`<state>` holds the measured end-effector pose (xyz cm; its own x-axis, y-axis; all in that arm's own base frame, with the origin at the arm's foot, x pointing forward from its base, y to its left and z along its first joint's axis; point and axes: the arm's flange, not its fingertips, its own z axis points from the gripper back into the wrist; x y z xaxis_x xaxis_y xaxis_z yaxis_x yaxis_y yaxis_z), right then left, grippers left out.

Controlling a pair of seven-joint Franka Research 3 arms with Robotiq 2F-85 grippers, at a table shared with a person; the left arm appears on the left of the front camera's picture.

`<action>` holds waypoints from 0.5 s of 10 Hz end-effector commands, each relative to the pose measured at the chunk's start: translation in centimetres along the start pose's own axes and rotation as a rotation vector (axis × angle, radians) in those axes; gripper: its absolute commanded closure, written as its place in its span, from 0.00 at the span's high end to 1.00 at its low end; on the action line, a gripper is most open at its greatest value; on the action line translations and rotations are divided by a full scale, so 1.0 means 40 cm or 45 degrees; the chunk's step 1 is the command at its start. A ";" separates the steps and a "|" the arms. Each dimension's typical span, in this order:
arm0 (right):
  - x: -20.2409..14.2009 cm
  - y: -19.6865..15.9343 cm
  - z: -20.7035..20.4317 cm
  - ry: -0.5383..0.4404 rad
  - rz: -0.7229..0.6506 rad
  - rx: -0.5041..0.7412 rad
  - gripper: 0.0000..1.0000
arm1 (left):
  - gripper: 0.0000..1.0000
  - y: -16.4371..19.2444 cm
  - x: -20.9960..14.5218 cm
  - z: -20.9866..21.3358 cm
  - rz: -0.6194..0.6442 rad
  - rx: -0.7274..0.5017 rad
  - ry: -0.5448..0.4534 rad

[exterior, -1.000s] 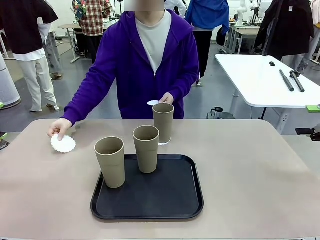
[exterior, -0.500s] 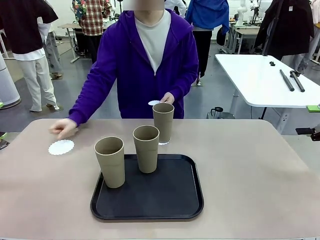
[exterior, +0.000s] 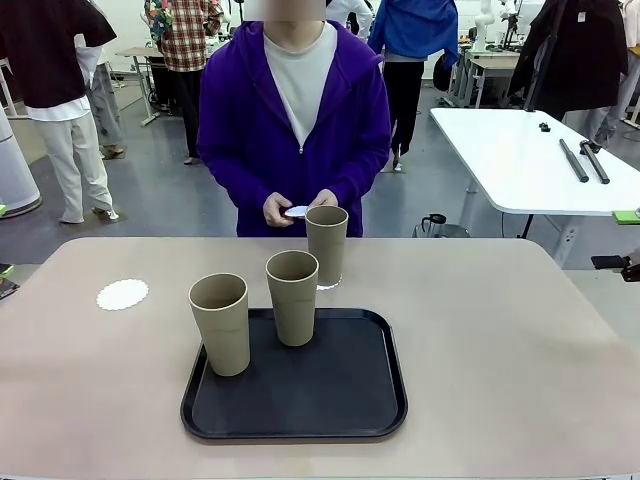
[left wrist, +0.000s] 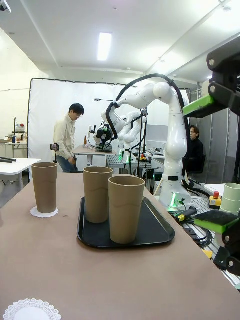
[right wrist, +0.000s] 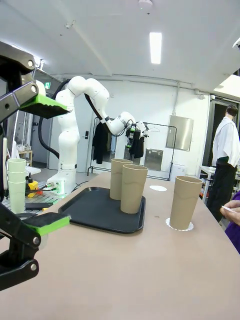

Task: Place coasters on the table and set cups on them.
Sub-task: Take one Reusable plastic cup from the Flat Tray and place it on a coaster set by the human.

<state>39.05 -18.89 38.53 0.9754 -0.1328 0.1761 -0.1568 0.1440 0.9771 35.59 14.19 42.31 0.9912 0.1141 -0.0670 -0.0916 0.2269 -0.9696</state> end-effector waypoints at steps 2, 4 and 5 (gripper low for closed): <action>0.004 0.000 0.004 0.001 0.002 0.001 1.00 | 1.00 -0.007 -0.003 0.000 -0.009 -0.022 -0.007; 0.004 0.000 0.004 0.001 0.002 0.001 1.00 | 1.00 0.000 0.000 0.000 0.000 0.000 0.000; 0.004 0.000 0.004 0.001 0.002 0.001 1.00 | 1.00 -0.086 0.011 -0.028 -0.265 0.196 0.050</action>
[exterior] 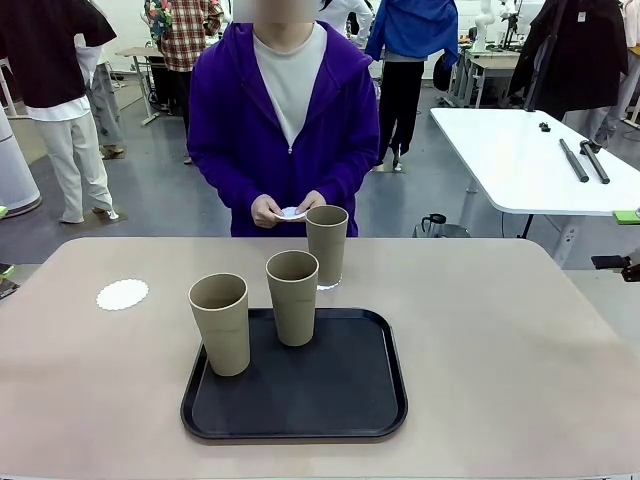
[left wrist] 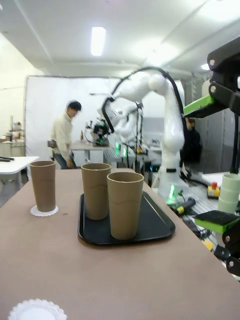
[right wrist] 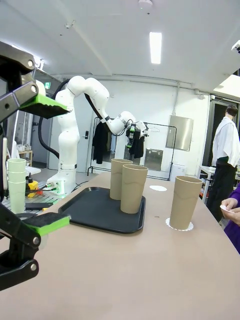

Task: Place coasters on the table and set cups on them.
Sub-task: Take one Reusable plastic cup from the Flat Tray and place it on a coaster set by the human.

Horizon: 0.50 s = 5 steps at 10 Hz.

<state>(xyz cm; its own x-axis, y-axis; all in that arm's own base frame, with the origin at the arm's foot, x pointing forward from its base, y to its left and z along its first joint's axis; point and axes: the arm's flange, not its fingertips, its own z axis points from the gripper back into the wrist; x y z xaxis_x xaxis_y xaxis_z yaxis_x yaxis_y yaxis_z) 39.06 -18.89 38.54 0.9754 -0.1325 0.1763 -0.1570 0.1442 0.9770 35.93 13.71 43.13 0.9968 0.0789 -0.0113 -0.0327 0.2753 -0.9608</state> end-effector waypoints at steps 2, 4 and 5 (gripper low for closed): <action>0.004 0.000 0.004 0.001 0.002 0.002 1.00 | 1.00 -0.191 0.024 -0.102 -0.560 0.436 0.264; 0.004 0.000 0.004 0.001 0.002 0.002 1.00 | 1.00 -0.280 0.039 -0.242 -0.804 0.739 0.436; 0.004 0.000 0.004 0.001 0.002 0.002 1.00 | 1.00 -0.300 0.019 -0.313 -0.901 0.910 0.505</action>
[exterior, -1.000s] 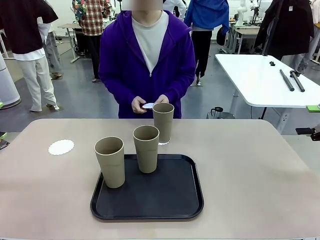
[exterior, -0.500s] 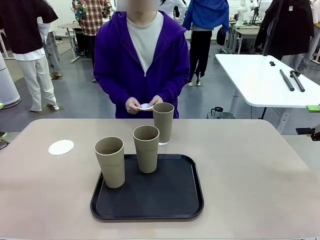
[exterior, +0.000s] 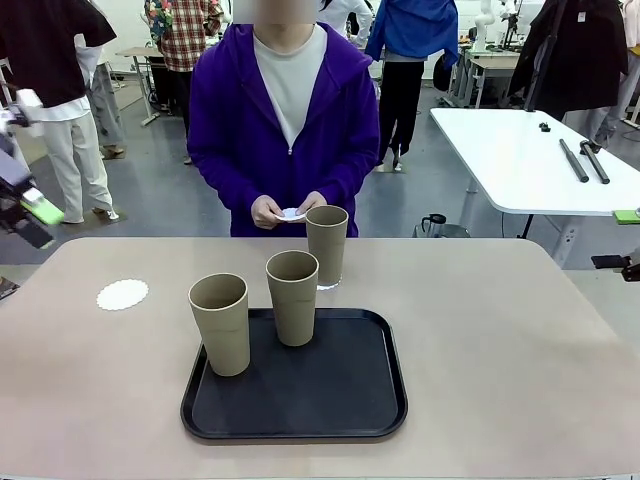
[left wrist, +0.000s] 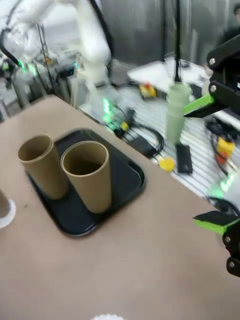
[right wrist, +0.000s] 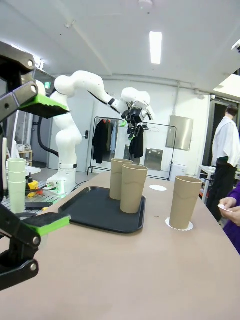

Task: Place coasters on the table and set cups on them.
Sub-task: Take one Reusable plastic cup from the Flat Tray and place it on a coaster set by the human.

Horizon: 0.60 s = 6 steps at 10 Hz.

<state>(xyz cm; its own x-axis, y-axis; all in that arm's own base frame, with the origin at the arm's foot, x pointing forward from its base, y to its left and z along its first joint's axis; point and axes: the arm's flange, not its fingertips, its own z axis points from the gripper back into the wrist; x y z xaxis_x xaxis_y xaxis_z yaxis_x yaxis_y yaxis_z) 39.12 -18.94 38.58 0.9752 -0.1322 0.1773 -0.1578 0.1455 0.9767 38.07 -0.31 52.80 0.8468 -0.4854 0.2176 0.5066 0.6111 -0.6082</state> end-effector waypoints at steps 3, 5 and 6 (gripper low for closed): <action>0.002 -0.001 0.003 0.000 0.001 0.003 1.00 | 1.00 -0.124 0.030 -0.210 -0.456 0.619 0.112; 0.002 -0.001 0.003 0.000 0.001 0.003 1.00 | 1.00 -0.160 0.033 -0.261 -0.543 0.683 0.114; 0.002 -0.001 0.003 0.000 0.001 0.003 1.00 | 1.00 -0.164 0.034 -0.282 -0.559 0.691 0.136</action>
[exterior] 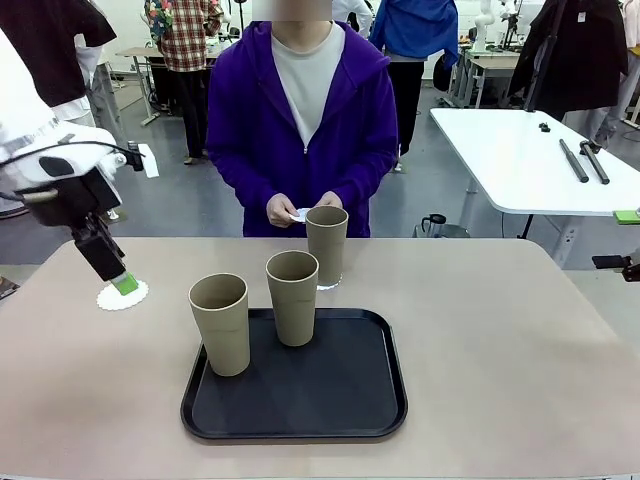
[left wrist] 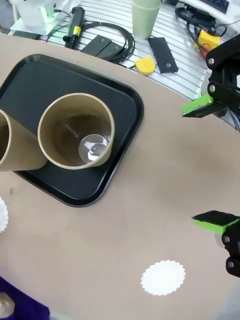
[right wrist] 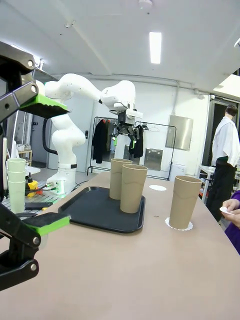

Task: Place coasters on the table and set cups on them.
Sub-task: Take one Reusable plastic cup from the Flat Tray and place it on a coaster set by the human.

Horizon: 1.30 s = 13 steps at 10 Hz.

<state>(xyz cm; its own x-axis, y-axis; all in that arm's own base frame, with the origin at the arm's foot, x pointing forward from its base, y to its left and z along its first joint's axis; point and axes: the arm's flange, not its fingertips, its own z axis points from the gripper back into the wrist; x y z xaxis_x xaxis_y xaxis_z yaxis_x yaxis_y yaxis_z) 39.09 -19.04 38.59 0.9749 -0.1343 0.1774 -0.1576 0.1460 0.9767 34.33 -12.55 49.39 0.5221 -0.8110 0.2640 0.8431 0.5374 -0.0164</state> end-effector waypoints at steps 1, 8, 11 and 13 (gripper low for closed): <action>0.003 0.000 0.001 0.003 0.001 0.004 1.00 | 1.00 -0.001 -0.016 -0.029 0.023 0.016 0.033; 0.003 0.000 0.001 0.003 0.001 0.004 1.00 | 1.00 -0.008 -0.006 -0.021 -0.015 -0.016 0.002; 0.003 0.000 0.001 0.003 0.001 0.004 1.00 | 1.00 0.089 -0.077 -0.007 -0.272 -0.425 -0.428; 0.003 0.000 0.001 0.003 0.001 0.004 1.00 | 1.00 0.157 -0.110 -0.043 -0.363 -0.510 -0.685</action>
<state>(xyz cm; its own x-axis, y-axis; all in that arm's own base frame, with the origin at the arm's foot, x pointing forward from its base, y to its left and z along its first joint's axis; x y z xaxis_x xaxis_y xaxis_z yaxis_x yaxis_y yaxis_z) 39.07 -19.06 38.58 0.9749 -0.1349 0.1773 -0.1574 0.1460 0.9767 36.17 -6.56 48.01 0.2548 -0.6830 0.6845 0.9658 0.2144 -0.1456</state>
